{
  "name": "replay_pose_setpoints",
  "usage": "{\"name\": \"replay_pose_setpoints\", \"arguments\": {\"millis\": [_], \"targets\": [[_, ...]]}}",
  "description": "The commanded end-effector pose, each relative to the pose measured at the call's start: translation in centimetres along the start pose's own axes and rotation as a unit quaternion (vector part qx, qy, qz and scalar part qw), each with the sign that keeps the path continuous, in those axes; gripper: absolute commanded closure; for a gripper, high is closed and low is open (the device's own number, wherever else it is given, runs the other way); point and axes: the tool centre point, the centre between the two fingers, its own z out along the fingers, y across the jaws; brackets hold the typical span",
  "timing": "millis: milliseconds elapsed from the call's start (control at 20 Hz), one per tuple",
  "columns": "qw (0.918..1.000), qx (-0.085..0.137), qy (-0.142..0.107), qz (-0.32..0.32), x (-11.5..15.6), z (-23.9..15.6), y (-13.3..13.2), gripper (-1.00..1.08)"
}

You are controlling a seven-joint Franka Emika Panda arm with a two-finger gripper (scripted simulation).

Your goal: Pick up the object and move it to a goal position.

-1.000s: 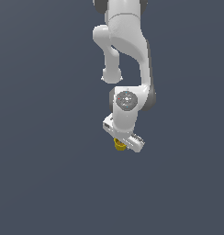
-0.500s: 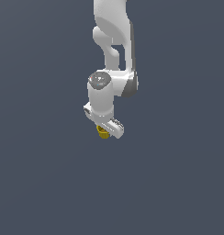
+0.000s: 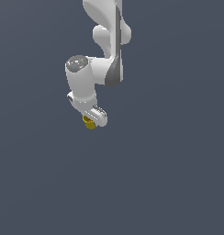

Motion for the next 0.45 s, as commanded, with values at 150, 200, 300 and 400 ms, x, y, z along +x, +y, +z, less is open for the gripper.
{"name": "replay_pose_setpoints", "arguments": {"millis": [150, 200, 300, 400], "targets": [[1.0000, 0.000, 0.001, -0.001, 0.35, -0.80, 1.52, 1.08], [1.0000, 0.000, 0.001, -0.001, 0.38, -0.81, 1.51, 1.08], [1.0000, 0.000, 0.001, -0.001, 0.40, -0.73, 1.29, 1.08], [1.0000, 0.000, 0.001, -0.001, 0.39, -0.67, 1.14, 1.08]]}}
